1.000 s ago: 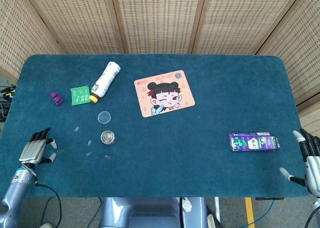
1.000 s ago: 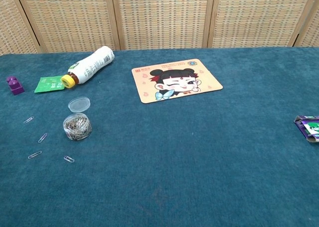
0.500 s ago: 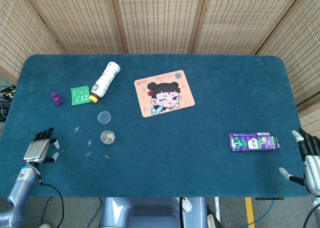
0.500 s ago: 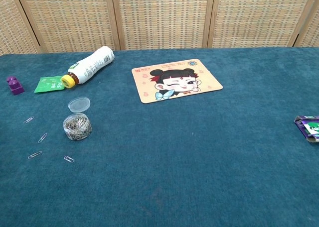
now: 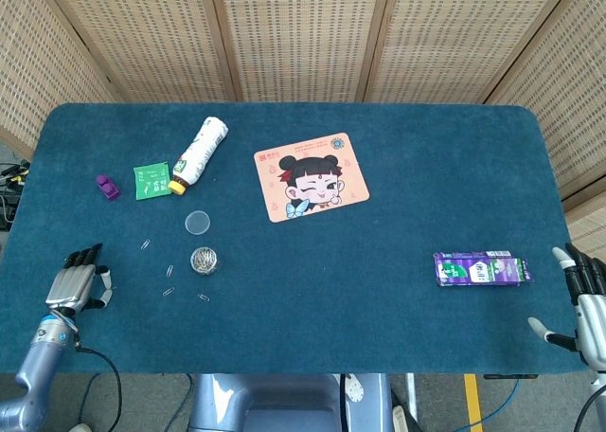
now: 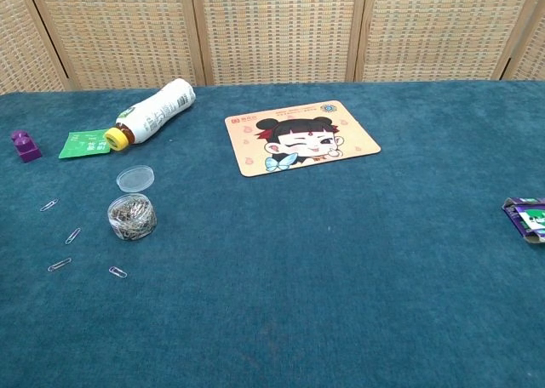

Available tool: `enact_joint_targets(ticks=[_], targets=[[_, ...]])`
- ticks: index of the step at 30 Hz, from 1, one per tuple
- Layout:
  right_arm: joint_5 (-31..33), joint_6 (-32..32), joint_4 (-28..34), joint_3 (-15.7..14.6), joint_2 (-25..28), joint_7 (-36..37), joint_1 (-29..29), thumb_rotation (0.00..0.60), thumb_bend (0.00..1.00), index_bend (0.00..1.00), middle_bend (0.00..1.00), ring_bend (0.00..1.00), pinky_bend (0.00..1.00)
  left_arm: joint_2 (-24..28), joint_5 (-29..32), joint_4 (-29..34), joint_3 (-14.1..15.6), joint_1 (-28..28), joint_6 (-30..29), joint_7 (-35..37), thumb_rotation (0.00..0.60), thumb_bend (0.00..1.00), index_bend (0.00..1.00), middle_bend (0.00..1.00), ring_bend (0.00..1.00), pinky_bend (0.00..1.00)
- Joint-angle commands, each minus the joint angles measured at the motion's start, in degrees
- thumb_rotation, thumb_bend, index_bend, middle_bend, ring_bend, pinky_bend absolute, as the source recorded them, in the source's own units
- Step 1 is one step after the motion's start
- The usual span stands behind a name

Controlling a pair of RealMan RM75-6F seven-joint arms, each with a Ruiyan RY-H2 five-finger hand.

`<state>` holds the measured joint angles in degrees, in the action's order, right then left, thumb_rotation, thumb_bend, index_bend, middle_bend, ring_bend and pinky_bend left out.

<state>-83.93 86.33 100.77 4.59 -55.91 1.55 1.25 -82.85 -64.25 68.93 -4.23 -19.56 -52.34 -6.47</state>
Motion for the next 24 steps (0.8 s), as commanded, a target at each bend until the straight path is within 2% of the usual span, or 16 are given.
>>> enact_joint_targets(ticks=[1,9,13,19,24], targets=[[0.1,0.0,0.0,0.0,0.0,0.0,0.0,0.600,0.00,0.00,0.00,0.00,0.00,0.1,0.0,0.1,0.0,0.0,-0.1,0.1,0.600,0.40,0.60,0.00,0.00,0.00],[0.2,0.2,0.1,0.1,0.1,0.2,0.0,0.600,0.00,0.00,0.00,0.00,0.00,1.5,-1.6,2.1,-0.6,0.3,-2.5,1.5,0.600,0.41,0.60,0.00,0.00,0.00],[0.3,0.3,0.1,0.3,0.3,0.9,-0.1,0.600,0.00,0.00,0.00,0.00,0.00,4.7,-3.3,7.6,-3.1,-1.4,-5.1,1.0,0.600,0.41,0.61,0.00,0.00,0.00],[0.8,0.0,-0.1,0.4,0.6,1.6,0.0,0.600,0.00,0.00,0.00,0.00,0.00,6.1,-1.5,13.8,-6.1,-5.5,-4.6,-5.7,0.600,0.42,0.61,0.00,0.00,0.00],[0.8,-0.2,-0.3,0.4,0.6,2.2,0.0,0.600,0.00,0.00,0.00,0.00,0.00,4.3,2.0,16.6,-7.6,-9.3,-3.5,-12.2,0.600,0.42,0.61,0.00,0.00,0.00]])
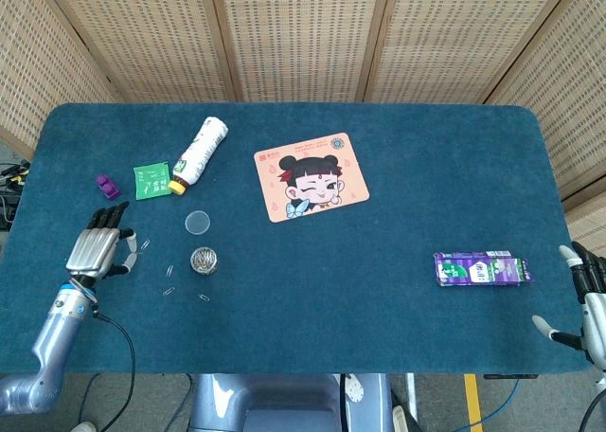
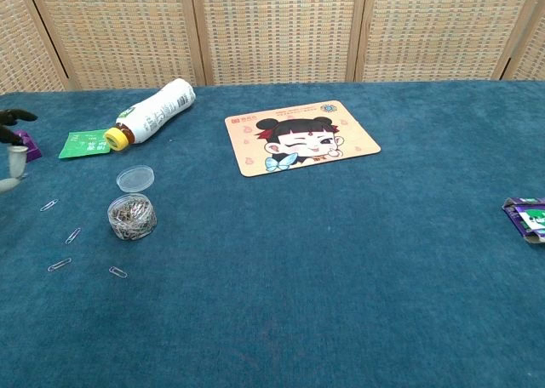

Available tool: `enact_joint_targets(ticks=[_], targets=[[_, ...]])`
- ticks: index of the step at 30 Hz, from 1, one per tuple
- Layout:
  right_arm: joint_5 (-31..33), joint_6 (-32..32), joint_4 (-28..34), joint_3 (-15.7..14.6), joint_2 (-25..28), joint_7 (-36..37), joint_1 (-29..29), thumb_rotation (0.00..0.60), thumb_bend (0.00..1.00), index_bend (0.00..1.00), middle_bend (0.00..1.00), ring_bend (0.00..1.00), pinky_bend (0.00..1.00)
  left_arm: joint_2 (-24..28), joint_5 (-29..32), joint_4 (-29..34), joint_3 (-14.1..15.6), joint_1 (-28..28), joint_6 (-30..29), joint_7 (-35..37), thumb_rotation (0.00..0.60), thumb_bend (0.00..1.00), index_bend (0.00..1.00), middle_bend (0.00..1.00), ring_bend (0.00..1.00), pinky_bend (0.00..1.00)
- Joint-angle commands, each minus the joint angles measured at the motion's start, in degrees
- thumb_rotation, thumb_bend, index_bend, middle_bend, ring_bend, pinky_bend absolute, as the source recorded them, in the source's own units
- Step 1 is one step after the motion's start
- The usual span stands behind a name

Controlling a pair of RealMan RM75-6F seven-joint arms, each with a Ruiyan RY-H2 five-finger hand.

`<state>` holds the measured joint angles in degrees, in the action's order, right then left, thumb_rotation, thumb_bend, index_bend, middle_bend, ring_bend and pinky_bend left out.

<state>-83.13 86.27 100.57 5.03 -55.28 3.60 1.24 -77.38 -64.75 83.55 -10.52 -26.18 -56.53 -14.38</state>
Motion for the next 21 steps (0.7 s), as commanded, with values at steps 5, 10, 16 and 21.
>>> enact_joint_targets(ticks=[5,10,16,21], targets=[[0.1,-0.5,-0.2,0.0,0.0,0.4,0.2,0.600,0.00,0.00,0.00,0.00,0.00,-3.7,4.7,2.8,-1.6,-5.4,0.6,-8.9,0.600,0.42,0.61,0.00,0.00,0.00],[0.4,-0.7,-0.4,0.1,0.1,0.9,0.2,0.600,0.00,0.00,0.00,0.00,0.00,-5.3,6.0,3.3,-0.7,-6.7,0.2,-12.3,0.600,0.42,0.61,0.00,0.00,0.00],[0.5,-0.7,-0.5,0.1,0.3,1.6,0.2,0.600,0.00,0.00,0.00,0.00,0.00,-7.2,6.7,3.2,0.5,-7.4,-0.6,-14.0,0.600,0.42,0.61,0.00,0.00,0.00],[0.4,-0.6,-0.6,0.1,0.4,1.9,0.2,0.600,0.00,0.00,0.00,0.00,0.00,-8.8,5.7,2.2,1.5,-7.8,-0.8,-13.6,0.600,0.42,0.61,0.00,0.00,0.00]])
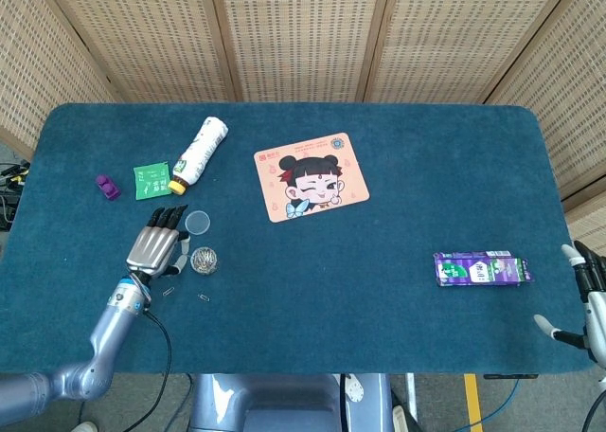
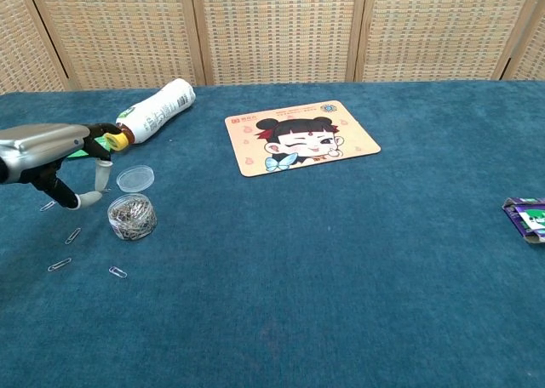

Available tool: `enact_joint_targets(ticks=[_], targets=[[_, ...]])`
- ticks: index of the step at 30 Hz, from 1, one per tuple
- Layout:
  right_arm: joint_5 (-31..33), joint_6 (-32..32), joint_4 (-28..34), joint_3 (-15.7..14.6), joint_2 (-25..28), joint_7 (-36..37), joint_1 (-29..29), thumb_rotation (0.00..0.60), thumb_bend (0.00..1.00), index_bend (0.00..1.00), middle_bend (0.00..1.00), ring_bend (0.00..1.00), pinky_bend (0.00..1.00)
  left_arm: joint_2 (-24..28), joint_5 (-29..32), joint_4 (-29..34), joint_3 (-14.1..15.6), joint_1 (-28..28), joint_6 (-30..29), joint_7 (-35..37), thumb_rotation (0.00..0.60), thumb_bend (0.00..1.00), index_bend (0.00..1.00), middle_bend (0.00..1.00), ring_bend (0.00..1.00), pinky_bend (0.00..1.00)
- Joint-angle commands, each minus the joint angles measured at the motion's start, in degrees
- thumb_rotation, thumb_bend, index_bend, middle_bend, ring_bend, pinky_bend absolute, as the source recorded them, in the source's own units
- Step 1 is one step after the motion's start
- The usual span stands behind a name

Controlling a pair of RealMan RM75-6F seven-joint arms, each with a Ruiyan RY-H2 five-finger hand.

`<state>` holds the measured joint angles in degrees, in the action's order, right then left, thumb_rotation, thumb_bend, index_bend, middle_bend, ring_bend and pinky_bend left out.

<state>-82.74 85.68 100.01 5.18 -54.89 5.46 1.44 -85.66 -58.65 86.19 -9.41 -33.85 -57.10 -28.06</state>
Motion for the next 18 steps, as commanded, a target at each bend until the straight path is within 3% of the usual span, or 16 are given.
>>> enact_joint_targets(ticks=[1,4,8,10,18], targets=[[0.0,0.0,0.0,0.0,0.0,0.1,0.0,0.600,0.00,0.00,0.00,0.00,0.00,-1.0,-0.6,-0.7,0.6,-0.2,-0.4,0.0,0.600,0.42,0.59,0.00,0.00,0.00],[0.0,0.0,-0.1,0.0,0.1,0.4,0.0,0.600,0.00,0.00,0.00,0.00,0.00,-1.8,-0.7,-1.0,0.4,-0.3,-1.1,0.8,0.600,0.38,0.48,0.00,0.00,0.00],[0.1,-0.1,-0.2,0.0,0.1,0.4,0.0,0.600,0.00,0.00,0.00,0.00,0.00,-1.7,-0.7,-0.8,0.5,-0.4,-1.1,1.7,0.600,0.18,0.27,0.00,0.00,0.00],[0.0,0.0,-0.2,0.0,0.1,0.4,0.0,0.600,0.00,0.00,0.00,0.00,0.00,-1.5,-0.8,-0.5,0.5,-0.4,-1.0,2.3,0.600,0.15,0.19,0.00,0.00,0.00],[0.0,0.0,-0.2,0.0,0.0,0.2,0.0,0.600,0.00,0.00,0.00,0.00,0.00,1.9,-4.4,1.1,0.1,0.9,-3.6,6.8,0.600,0.13,0.16,0.00,0.00,0.00]])
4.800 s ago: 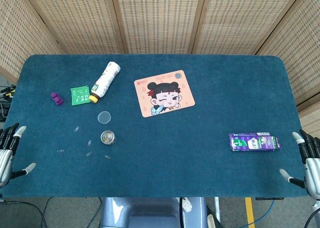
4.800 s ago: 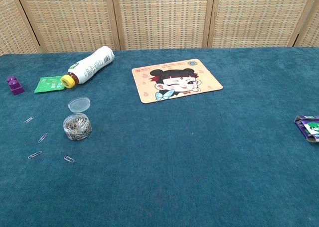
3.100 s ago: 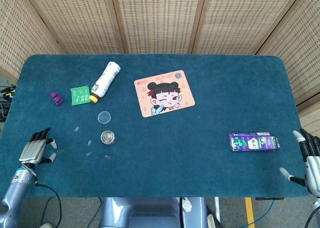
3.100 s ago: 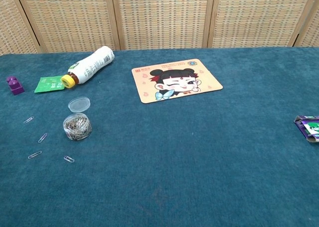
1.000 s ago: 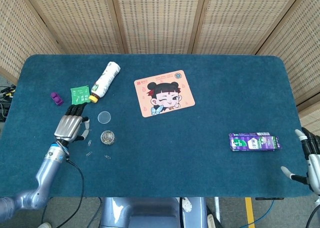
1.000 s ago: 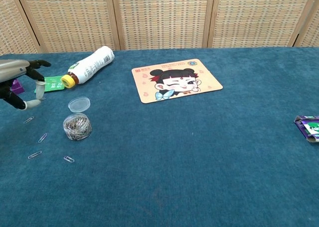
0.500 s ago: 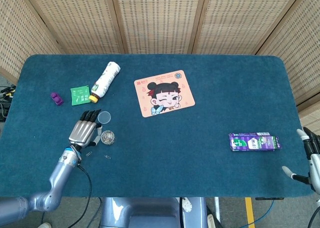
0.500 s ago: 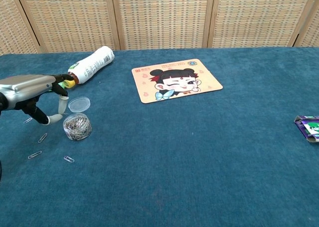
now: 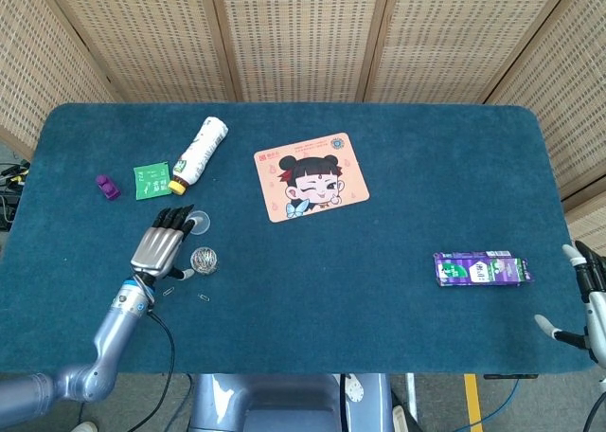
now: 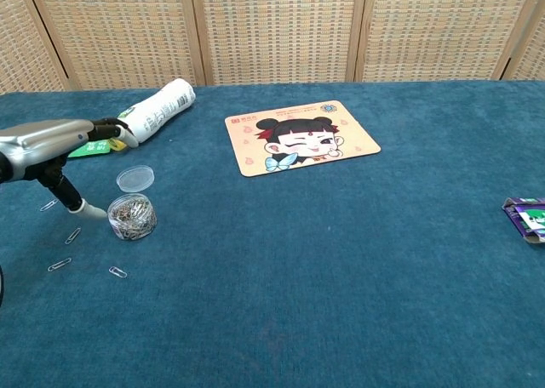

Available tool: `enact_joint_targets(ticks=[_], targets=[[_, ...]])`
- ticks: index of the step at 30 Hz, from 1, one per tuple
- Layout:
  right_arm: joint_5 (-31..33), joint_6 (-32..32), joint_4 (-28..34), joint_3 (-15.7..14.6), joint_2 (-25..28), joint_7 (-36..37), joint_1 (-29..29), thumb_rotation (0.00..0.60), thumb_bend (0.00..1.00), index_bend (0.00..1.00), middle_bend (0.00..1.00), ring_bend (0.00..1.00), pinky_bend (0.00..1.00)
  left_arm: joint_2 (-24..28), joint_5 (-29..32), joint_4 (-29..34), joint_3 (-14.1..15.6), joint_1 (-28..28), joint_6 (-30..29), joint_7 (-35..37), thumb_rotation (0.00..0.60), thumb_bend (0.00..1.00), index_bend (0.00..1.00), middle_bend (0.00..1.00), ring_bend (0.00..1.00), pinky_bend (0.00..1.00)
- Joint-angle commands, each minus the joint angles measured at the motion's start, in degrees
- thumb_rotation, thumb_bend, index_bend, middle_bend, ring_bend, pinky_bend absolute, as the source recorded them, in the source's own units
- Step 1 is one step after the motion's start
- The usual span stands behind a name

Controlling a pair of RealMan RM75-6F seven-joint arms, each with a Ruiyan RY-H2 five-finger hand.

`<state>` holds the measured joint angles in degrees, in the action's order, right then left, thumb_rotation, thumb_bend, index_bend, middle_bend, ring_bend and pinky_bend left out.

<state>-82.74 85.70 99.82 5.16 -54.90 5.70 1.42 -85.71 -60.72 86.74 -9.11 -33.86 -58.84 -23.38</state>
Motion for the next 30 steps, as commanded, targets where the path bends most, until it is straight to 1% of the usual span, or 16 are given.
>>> enact_joint_targets(ticks=[1,3,5,8,9,14,17,20,22,26,27,30], targets=[[-0.1,0.0,0.0,0.0,0.0,-0.1,0.0,0.600,0.00,0.00,0.00,0.00,0.00,3.7,-3.3,0.1,0.3,1.7,-2.5,2.9,0.600,0.13,0.18,0.00,0.00,0.00],[-0.1,0.0,0.1,0.0,0.0,-0.1,0.0,0.600,0.00,0.00,0.00,0.00,0.00,5.6,-4.6,-1.0,1.2,2.3,-2.0,5.0,0.600,0.13,0.25,0.00,0.00,0.00],[-0.1,0.0,0.1,0.0,-0.1,-0.2,0.0,0.600,0.00,0.00,0.00,0.00,0.00,6.3,-5.1,-2.3,1.7,2.6,-1.3,6.2,0.600,0.14,0.29,0.00,0.00,0.00],[-0.2,0.0,0.2,-0.1,-0.1,-0.5,0.0,0.600,0.00,0.00,0.00,0.00,0.00,7.0,-6.2,-5.4,2.7,2.9,0.2,8.8,0.600,0.16,0.33,0.00,0.00,0.00],[-0.3,0.0,0.3,-0.2,-0.2,-0.9,0.1,0.600,0.00,0.00,0.00,0.00,0.00,7.0,-6.8,-9.3,3.8,3.0,1.8,10.5,0.600,0.17,0.34,0.00,0.00,0.00],[0.0,-0.4,0.4,-0.2,-0.7,-2.2,0.3,0.600,0.00,0.00,0.00,0.00,0.00,3.9,-11.1,-20.0,5.1,2.9,3.7,18.8,0.600,0.22,0.39,0.00,0.00,0.00],[0.2,-0.8,0.4,-0.2,-0.9,-2.8,0.5,0.600,0.00,0.00,0.00,0.00,0.00,2.1,-12.0,-24.2,5.4,2.7,5.0,22.0,0.600,0.24,0.40,0.00,0.00,0.00],[0.5,-1.0,0.3,-0.2,-1.1,-3.4,0.6,0.600,0.00,0.00,0.00,0.00,0.00,0.5,-12.8,-27.5,5.6,2.3,6.1,24.1,0.600,0.28,0.40,0.00,0.00,0.00],[0.6,-1.1,0.3,-0.2,-1.2,-3.6,0.7,0.600,0.00,0.00,0.00,0.00,0.00,-0.2,-13.1,-28.7,5.6,2.1,6.5,24.8,0.600,0.34,0.40,0.00,0.00,0.00],[0.8,-1.2,0.3,-0.1,-1.3,-3.8,0.7,0.600,0.00,0.00,0.00,0.00,0.00,-1.0,-12.3,-29.6,5.7,1.9,8.6,24.0,0.600,0.56,0.40,0.00,0.00,0.00],[0.8,-1.2,0.3,-0.1,-1.3,-3.7,0.7,0.600,0.00,0.00,0.00,0.00,0.00,-1.0,-11.5,-29.4,5.6,1.8,9.4,23.3,0.600,0.62,0.40,0.00,0.00,0.00],[0.8,-1.1,0.3,-0.1,-1.2,-3.5,0.7,0.600,0.00,0.00,0.00,0.00,0.00,-0.8,-9.3,-28.8,5.0,1.9,11.0,21.7,0.600,0.77,0.39,0.00,0.00,0.00]])
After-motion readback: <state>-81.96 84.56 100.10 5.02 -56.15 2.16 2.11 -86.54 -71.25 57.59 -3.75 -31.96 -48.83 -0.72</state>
